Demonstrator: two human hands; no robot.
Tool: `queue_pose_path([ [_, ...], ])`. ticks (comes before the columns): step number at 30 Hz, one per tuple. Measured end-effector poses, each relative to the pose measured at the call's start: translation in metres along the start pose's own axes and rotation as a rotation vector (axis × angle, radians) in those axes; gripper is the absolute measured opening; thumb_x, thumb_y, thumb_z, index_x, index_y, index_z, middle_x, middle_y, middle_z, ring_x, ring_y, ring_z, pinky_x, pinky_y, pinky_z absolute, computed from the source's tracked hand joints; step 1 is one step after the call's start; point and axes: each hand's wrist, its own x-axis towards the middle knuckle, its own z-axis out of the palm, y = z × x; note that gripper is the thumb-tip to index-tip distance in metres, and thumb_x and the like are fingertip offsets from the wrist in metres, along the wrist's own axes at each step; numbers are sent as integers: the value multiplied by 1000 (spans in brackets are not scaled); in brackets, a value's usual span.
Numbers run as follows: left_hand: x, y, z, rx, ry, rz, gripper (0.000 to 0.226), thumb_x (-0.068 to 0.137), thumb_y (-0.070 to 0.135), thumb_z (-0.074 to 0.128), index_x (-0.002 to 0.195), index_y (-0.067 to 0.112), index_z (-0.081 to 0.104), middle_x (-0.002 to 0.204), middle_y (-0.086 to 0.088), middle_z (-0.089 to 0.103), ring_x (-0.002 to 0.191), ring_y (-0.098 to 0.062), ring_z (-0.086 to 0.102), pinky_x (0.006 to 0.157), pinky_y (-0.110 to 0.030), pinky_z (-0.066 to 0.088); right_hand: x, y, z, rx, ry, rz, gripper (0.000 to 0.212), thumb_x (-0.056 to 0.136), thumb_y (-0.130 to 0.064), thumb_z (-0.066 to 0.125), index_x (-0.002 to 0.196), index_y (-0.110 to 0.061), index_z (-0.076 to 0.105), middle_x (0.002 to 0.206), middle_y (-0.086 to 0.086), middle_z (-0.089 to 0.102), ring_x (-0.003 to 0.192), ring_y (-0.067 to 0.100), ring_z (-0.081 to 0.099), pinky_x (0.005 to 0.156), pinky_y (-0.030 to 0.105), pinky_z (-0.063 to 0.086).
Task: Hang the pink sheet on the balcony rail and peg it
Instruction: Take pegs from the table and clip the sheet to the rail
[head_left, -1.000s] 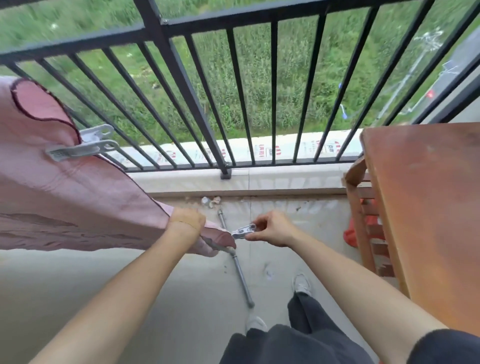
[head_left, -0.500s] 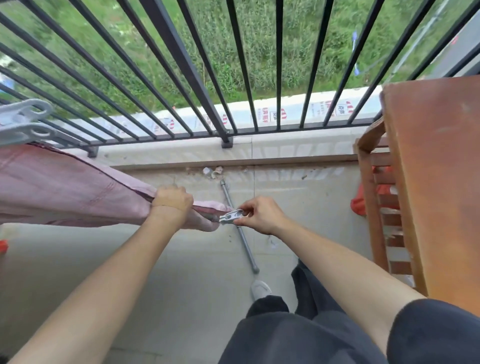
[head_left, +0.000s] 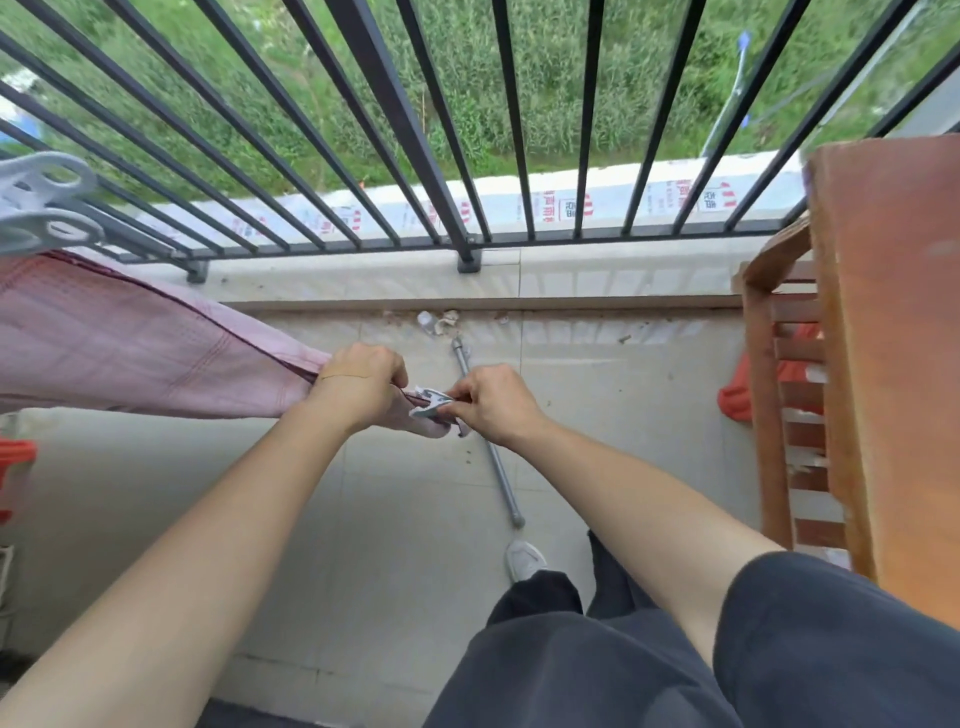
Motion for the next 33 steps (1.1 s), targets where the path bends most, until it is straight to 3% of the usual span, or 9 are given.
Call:
queue_pose_path([
  [6,7,-13,11,-39,30,23,19,84,20,67,102,21,71,106,-8,69,101,-30,60,78,-32,45,14,-20,29,152,-5,17,29,80,-38,76,101,-18,76,91,7,72,85,24,65,76,38,51],
  [8,5,-15,12,-91,59,24,19,83,16,66,101,19,69,104,-8,69,99,-31,60,78,-33,45,9,-19,31,184,-25,26,45,77,-40,79,116,-20,68,105,3,67,96,23,63,82,35,51],
  [10,3,-19,16,-159,112,32,17,85,15,63,102,17,67,101,-6,70,99,-31,61,79,-35,46,1,-14,26,118,-50,32,74,75,-44,80,140,-27,48,120,-1,61,107,20,60,86,32,48],
  [12,-2,-19,17,-246,211,36,15,89,19,58,102,20,66,100,-4,71,99,-31,62,82,-37,49,-9,-9,14,77,-22,53,90,75,-47,77,149,-32,30,124,-4,58,107,19,60,88,34,48],
  [16,-21,-5,10,-208,587,115,28,90,36,48,99,19,68,98,-5,69,91,-33,64,78,-42,50,-31,7,-17,34,117,102,70,88,-40,65,148,-29,31,126,-4,58,107,21,61,88,34,46],
  [19,-35,21,11,-237,725,165,42,91,39,43,111,12,68,117,-13,65,103,-38,61,87,-47,47,-62,23,-43,5,269,180,61,94,-37,57,149,-26,32,126,-3,59,109,23,60,86,33,43],
  [23,-37,77,20,-301,656,240,45,98,38,43,133,12,55,146,-17,44,130,-38,44,106,-53,34,-120,54,-62,12,432,324,55,97,-37,52,147,-28,34,126,-5,57,107,22,59,81,33,40],
  [29,-50,198,51,-245,469,575,58,94,46,31,133,12,56,147,-18,44,127,-40,48,105,-53,37,-249,111,-69,82,652,631,49,100,-36,48,147,-28,36,130,-6,55,112,17,57,83,29,41],
  [33,-80,285,77,-181,348,758,56,96,44,31,141,15,47,157,-14,27,142,-34,30,115,-50,22,-335,159,-61,108,814,825,48,96,-40,50,142,-31,40,132,-6,56,112,18,59,87,33,48],
])
